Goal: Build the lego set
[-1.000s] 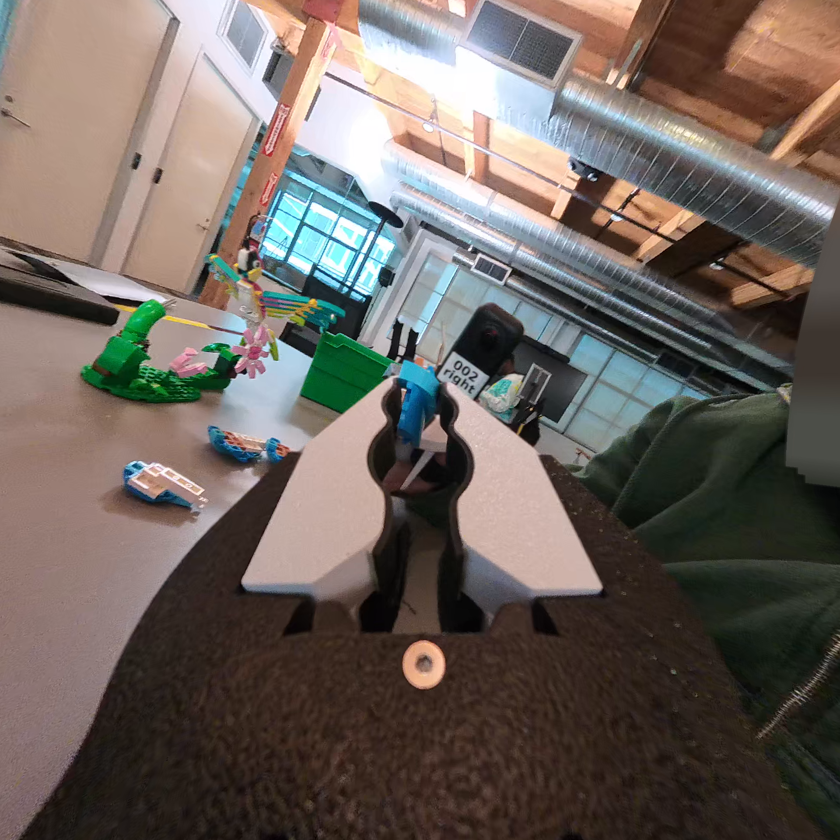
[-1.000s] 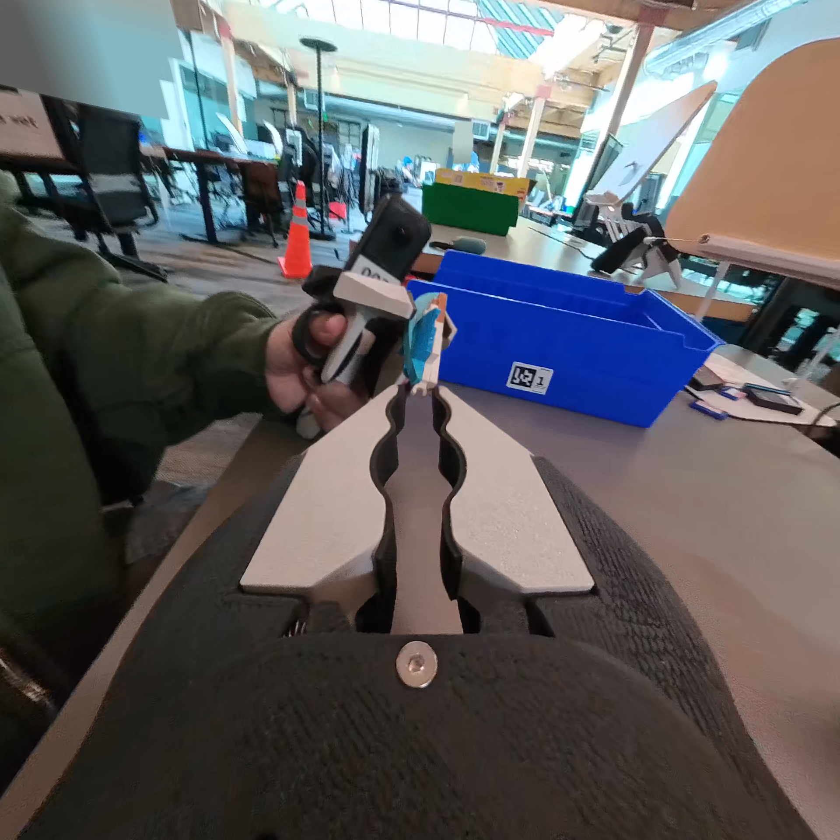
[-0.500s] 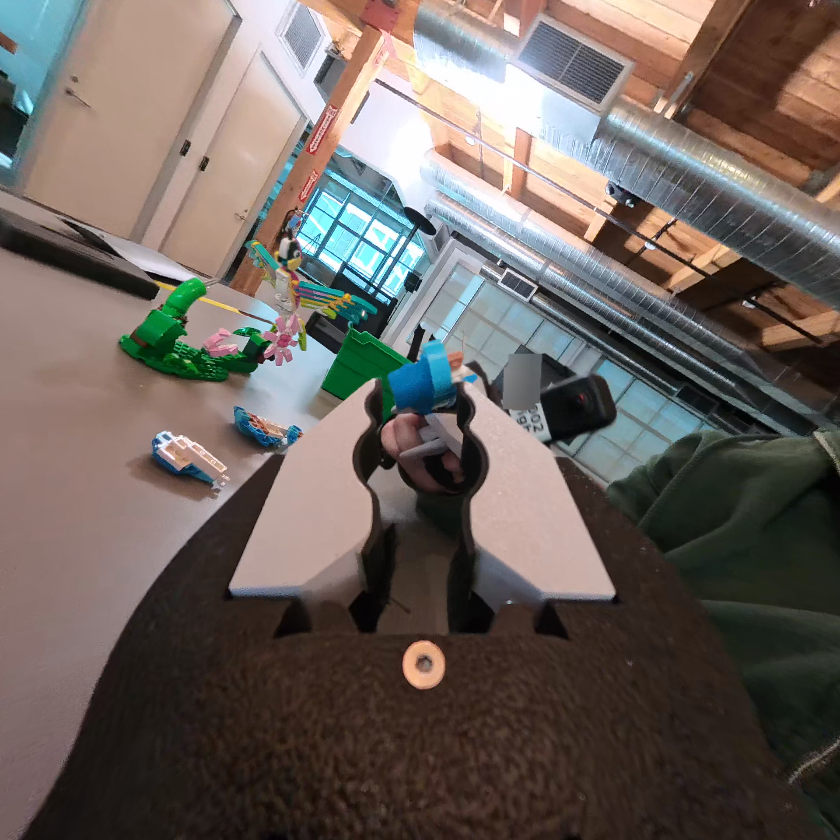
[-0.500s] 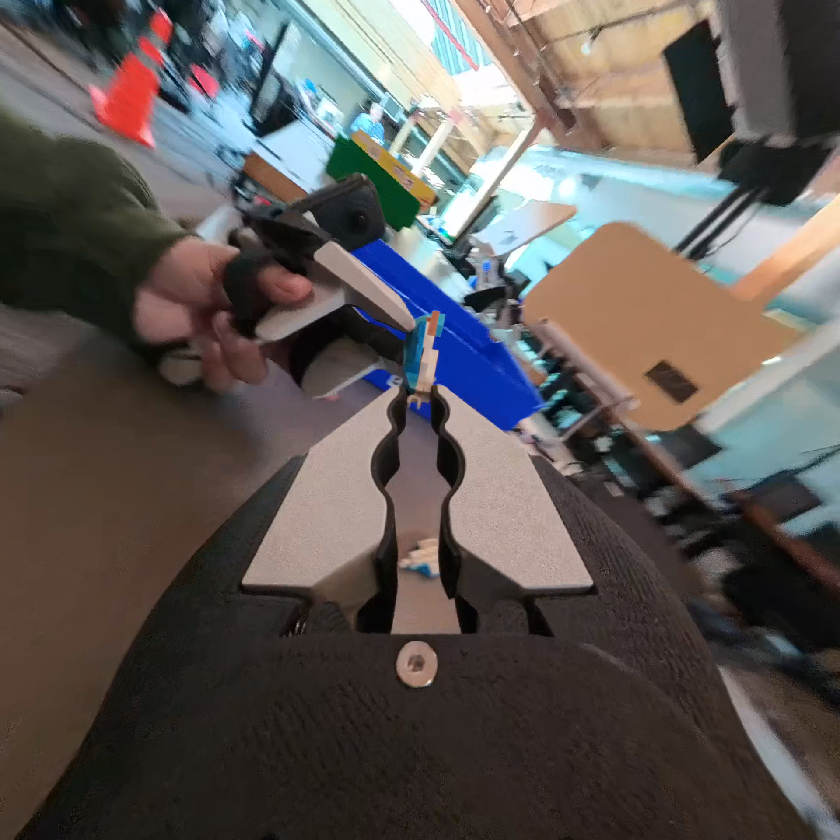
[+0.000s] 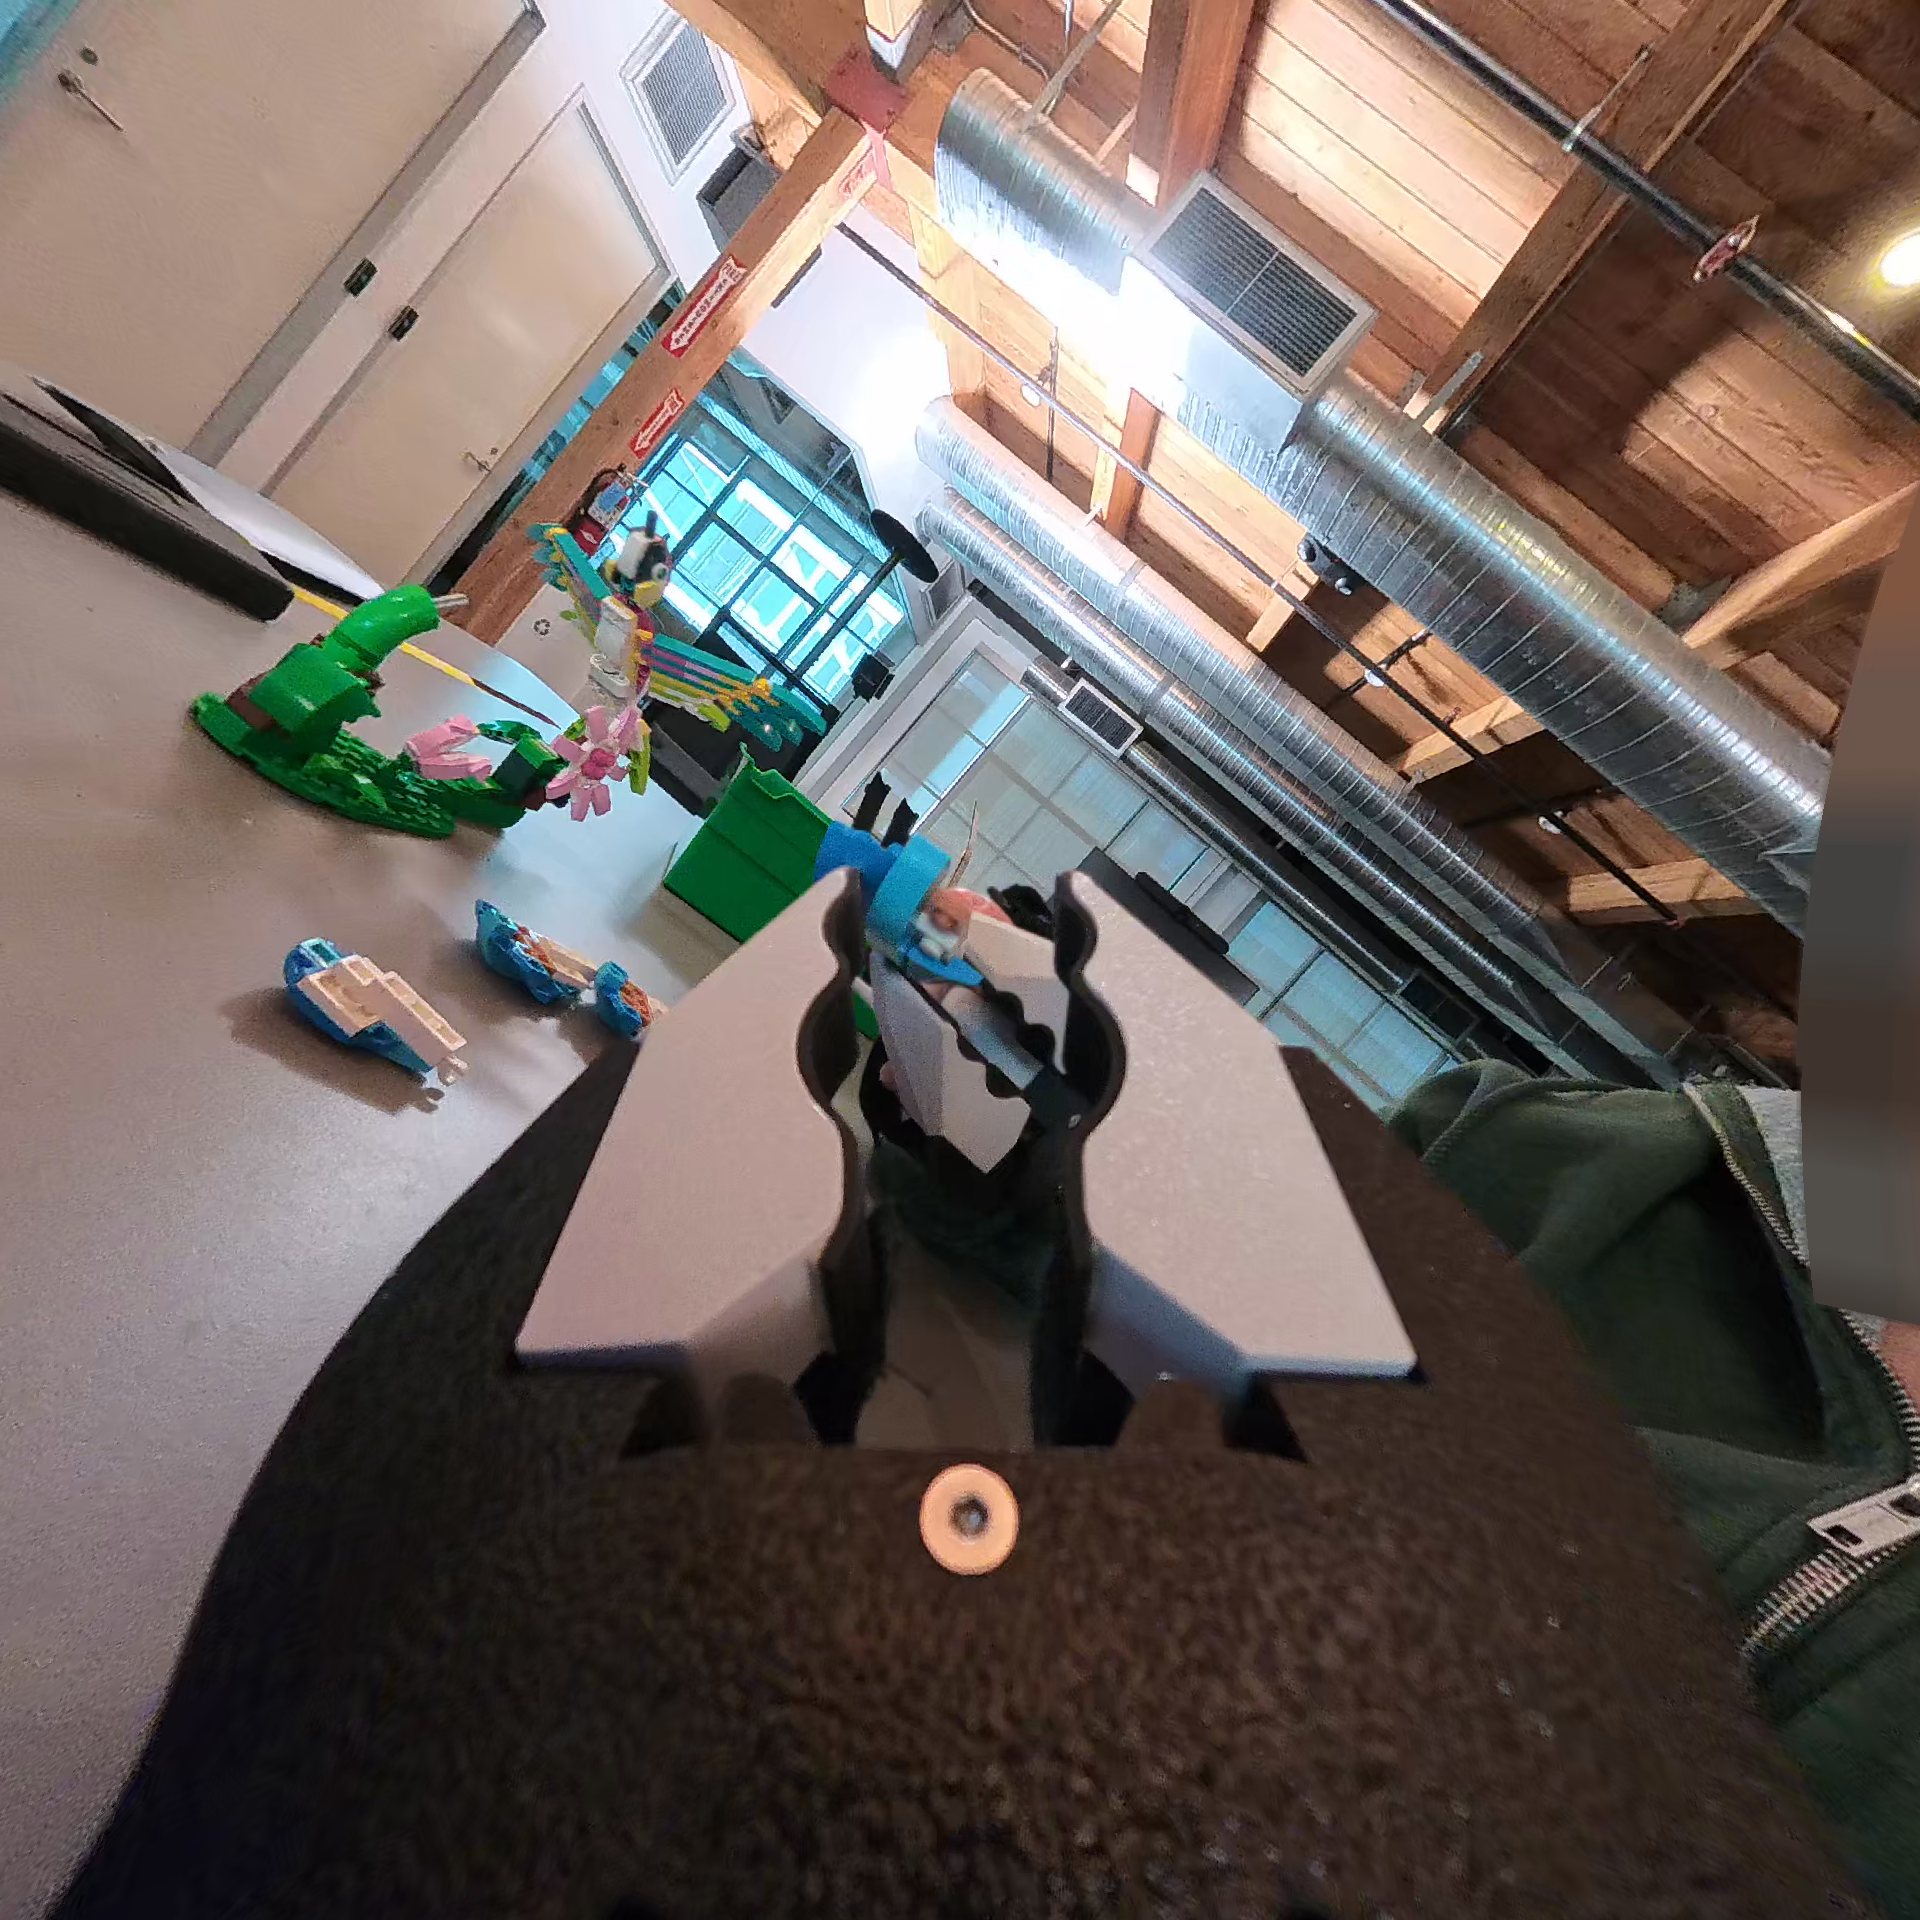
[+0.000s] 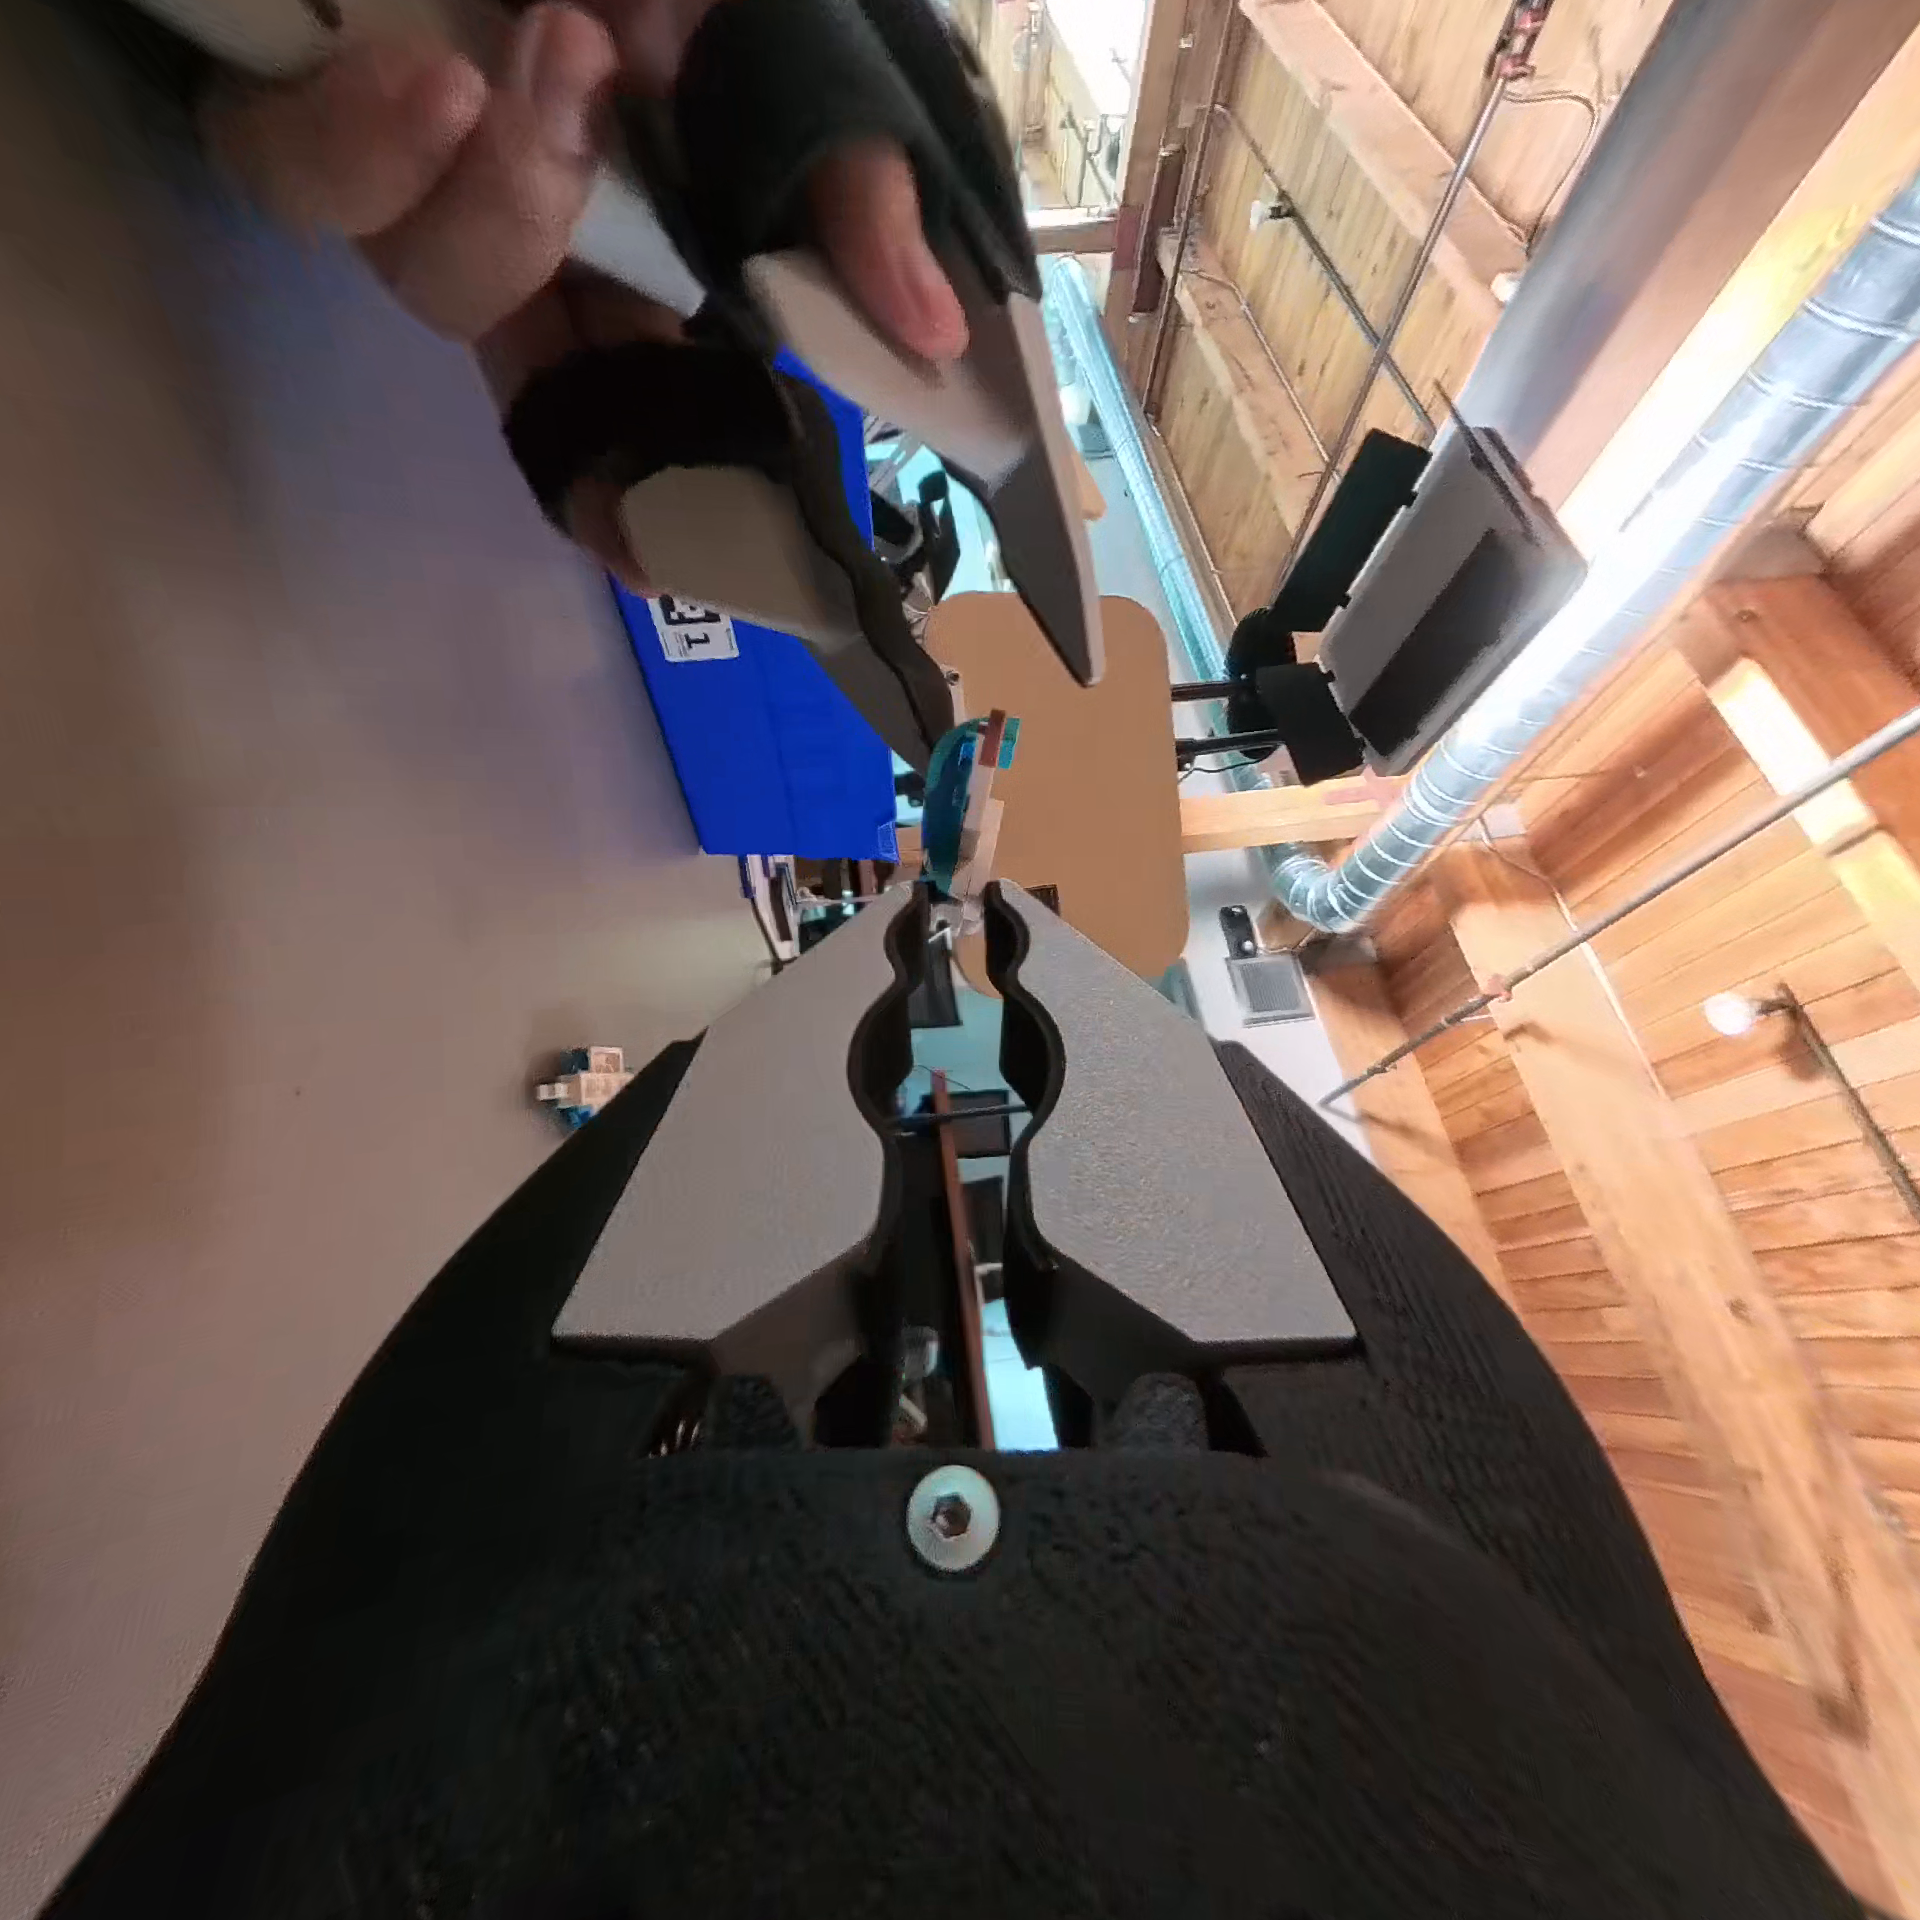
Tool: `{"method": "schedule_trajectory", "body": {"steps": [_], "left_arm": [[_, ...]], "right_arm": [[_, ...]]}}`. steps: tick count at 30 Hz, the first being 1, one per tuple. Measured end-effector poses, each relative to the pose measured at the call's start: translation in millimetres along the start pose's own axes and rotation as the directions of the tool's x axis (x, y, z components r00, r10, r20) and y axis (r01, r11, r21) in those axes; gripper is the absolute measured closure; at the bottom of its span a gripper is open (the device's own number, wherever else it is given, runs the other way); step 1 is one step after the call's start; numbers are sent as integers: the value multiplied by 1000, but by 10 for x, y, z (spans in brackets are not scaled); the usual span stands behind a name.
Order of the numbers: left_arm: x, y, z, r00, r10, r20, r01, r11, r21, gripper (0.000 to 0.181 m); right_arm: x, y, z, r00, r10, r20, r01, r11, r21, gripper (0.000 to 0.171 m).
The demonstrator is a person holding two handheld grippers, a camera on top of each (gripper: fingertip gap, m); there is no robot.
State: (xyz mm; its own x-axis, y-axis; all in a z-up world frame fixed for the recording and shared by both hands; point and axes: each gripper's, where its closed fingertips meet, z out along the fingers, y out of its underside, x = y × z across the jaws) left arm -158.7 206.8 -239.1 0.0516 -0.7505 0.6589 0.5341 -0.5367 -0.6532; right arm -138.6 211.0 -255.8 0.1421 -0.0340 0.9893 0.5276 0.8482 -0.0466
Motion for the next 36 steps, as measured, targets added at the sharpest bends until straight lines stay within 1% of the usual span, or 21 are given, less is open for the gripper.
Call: {"method": "schedule_trajectory", "body": {"steps": [2, 5, 7, 9, 10, 11, 12, 13, 15, 16, 17, 18, 19, 22, 24, 26, 28, 30, 32, 34, 36], "left_arm": [[-16, -6, -4, 1000, -12, 6, 12, 1000, 3, 150], [-82, -4, -9, 998, 0, 58, 0, 1000, 3, 170], [-109, -3, -14, 997, 8, 81, -8, 1000, 1, 172], [-123, -12, -21, 992, 51, 112, -52, 999, 1, 172], [-129, -17, -23, 987, 94, 133, -94, 996, -4, 172], [-130, -22, -27, 977, 145, 154, -145, 989, -15, 172], [-133, -21, -30, 965, 198, 173, -195, 980, -32, 172], [-141, -16, -33, 951, 244, 191, -239, 970, -52, 172], [-164, 9, -28, 923, 316, 220, -303, 948, -95, 173], [-165, 45, -13, 913, 344, 219, -324, 938, -123, 173], [-174, 93, 7, 906, 364, 216, -336, 929, -157, 173], [-187, 123, 22, 896, 384, 222, -349, 920, -180, 173], [-200, 135, 28, 890, 395, 228, -356, 914, -194, 173], [-195, 135, 23, 891, 398, 220, -358, 912, -199, 173], [-178, 160, 33, 890, 407, 204, -366, 906, -213, 174], [-188, 167, 36, 878, 428, 215, -382, 896, -225, 174], [-185, 172, 32, 872, 443, 210, -395, 888, -236, 174], [-155, 186, 37, 858, 478, 190, -429, 869, -247, 174], [-147, 242, 57, 834, 524, 175, -466, 837, -287, 174], [-134, 329, 89, 813, 564, 146, -496, 802, -335, 173], [-142, 353, 98, 796, 588, 146, -513, 782, -353, 173]], "right_arm": [[-13, -11, -2, 999, -37, 0, 37, 999, -1, 164], [-1, -35, -11, 998, -68, -9, 68, 998, 5, 164], [-24, -27, -6, 997, -79, 0, 79, 997, -2, 164], [-76, -39, 1, 999, 8, 43, -8, 1000, 16, 162], [-118, -47, 4, 990, 108, 90, -110, 994, 24, 159], [-158, -56, 7, 960, 237, 150, -243, 970, 25, 150], [-180, -69, 11, 898, 387, 209, -399, 917, 17, 143], [-170, -72, 23, 803, 539, 253, -556, 831, -5, 137], [-140, -44, 62, 553, 776, 305, -797, 599, -79, 131], [-141, -31, 79, 433, 843, 318, -865, 488, -117, 128], [-139, -7, 95, 357, 881, 312, -899, 414, -140, 127], [-155, -1, 99, 333, 889, 313, -906, 394, -154, 125], [-181, -1, 101, 349, 883, 312, -897, 412, -162, 125], [-187, -97, 89, 447, 836, 319, -853, 505, -128, 138], [-192, -119, 100, 472, 826, 307, -839, 528, -133, 135], [-203, -147, 101, 431, 843, 322, -857, 494, -146, 127], [-190, -166, 96, 350, 873, 340, -894, 420, -158, 122], [-218, -134, 112, 274, 901, 335, -914, 353, -202, 111], [-295, -124, 119, 240, 908, 344, -911, 333, -244, 106], [-291, -138, 112, 253, 903, 347, -909, 345, -235, 121], [-286, -85, 111, 329, 889, 320, -884, 409, -228, 137]]}}
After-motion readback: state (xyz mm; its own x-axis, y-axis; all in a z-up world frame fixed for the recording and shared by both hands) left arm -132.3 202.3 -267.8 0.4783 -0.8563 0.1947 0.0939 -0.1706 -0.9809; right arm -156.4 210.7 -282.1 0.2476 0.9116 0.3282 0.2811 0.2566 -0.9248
